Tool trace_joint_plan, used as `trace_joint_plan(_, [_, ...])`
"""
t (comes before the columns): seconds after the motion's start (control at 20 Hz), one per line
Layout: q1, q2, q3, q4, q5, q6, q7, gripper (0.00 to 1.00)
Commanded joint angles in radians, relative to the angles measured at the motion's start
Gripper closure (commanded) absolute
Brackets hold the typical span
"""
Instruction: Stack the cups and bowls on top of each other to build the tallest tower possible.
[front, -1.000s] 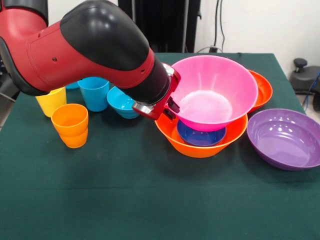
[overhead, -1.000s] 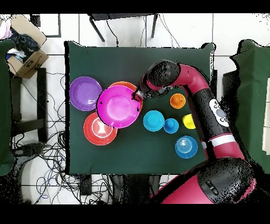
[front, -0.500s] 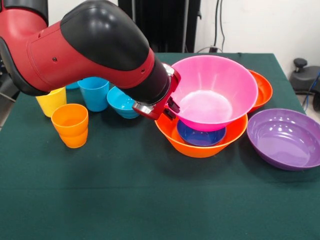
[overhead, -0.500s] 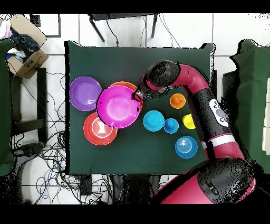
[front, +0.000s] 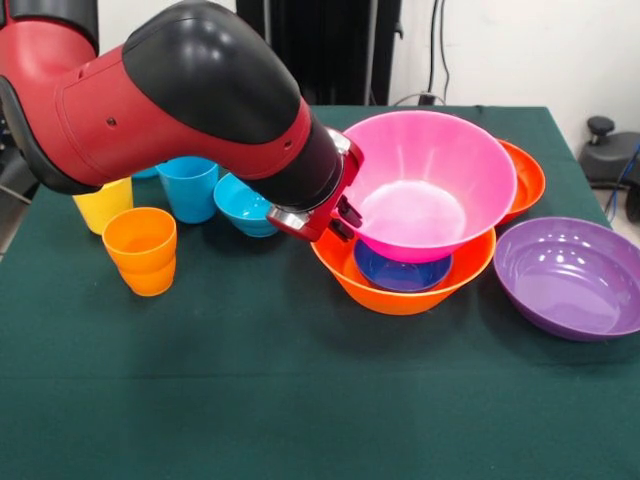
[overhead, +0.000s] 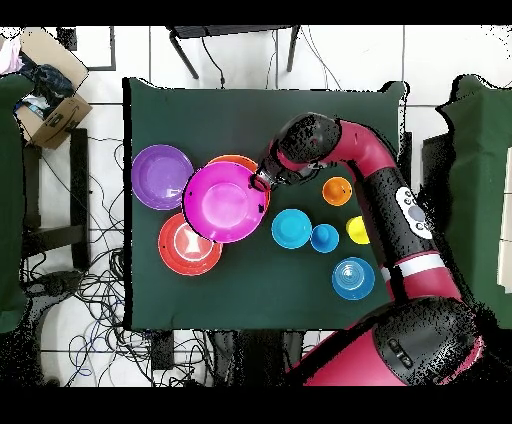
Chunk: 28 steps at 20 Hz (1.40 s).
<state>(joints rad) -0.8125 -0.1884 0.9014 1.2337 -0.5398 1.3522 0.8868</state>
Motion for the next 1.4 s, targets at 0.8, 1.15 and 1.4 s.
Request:
trace_joint_plan(0.8, [0.051,0.012,-0.001,-0.097,-0.065,-0.109,-0.230,1.00])
trace_joint_plan(1.15, [0.029,-0.010,-0.002,-0.042,-0.060,-0.133,-0.207,1.00])
trace_joint_plan(1.4, [0.015,-0.040,0.005,0.028,-0.042,-0.155,-0.158,1.00])
